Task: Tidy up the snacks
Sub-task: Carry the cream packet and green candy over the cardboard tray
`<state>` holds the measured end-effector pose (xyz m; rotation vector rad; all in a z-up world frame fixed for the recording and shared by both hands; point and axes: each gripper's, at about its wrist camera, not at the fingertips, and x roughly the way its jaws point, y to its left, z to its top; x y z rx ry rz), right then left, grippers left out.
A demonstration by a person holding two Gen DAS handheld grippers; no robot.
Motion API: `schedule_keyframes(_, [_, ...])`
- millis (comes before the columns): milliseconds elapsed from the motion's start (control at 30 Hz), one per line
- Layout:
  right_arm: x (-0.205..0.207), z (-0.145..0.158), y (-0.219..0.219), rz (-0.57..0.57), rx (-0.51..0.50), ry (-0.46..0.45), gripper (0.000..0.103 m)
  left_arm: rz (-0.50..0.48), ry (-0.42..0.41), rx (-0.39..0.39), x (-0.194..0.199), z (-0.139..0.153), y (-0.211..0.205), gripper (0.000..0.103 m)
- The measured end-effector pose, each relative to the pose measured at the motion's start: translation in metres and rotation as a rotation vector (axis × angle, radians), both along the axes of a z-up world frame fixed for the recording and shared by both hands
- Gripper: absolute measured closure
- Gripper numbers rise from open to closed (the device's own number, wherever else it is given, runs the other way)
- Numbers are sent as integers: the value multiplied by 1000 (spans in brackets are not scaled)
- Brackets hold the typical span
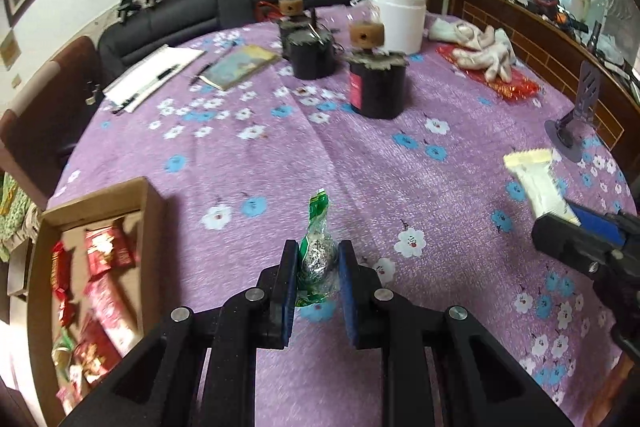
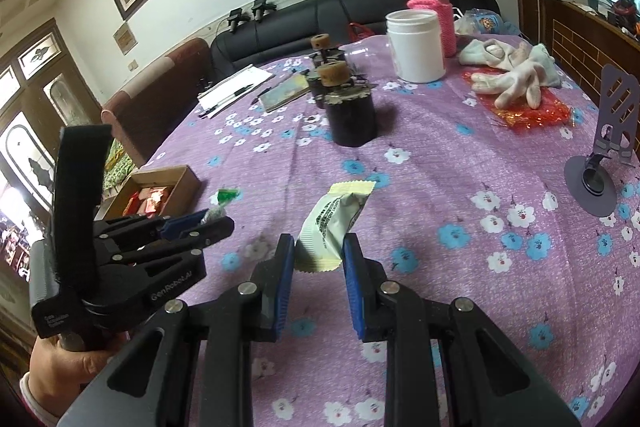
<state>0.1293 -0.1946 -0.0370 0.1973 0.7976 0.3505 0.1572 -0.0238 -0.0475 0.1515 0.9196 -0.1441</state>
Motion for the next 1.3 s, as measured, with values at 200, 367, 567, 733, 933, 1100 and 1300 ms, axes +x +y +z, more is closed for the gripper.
schedule_keyframes(200, [-10, 7, 11, 24, -9, -15, 79, 43, -56, 12, -16, 15, 10, 83])
schedule_keyframes(367, [-16, 12, 21, 38, -16, -24, 79, 73, -83, 13, -27, 22, 19, 83])
schedule_keyframes(567, [-21, 16, 32, 58, -25, -32, 79, 109, -97, 14, -37, 24, 33, 83])
schedule_keyframes(733, [-25, 19, 43, 77, -31, -39, 79, 137, -111, 14, -46, 28, 44, 83])
schedule_keyframes(933, [-31, 23, 56, 98, -41, -49, 79, 165, -137, 14, -57, 37, 57, 83])
schedule_keyframes(1100, [-37, 29, 71, 125, -49, -64, 79, 192, -161, 20, -67, 44, 70, 83])
schedule_keyframes(1300, [-43, 34, 89, 155, -58, -74, 79, 223, -173, 11, -77, 48, 89, 83])
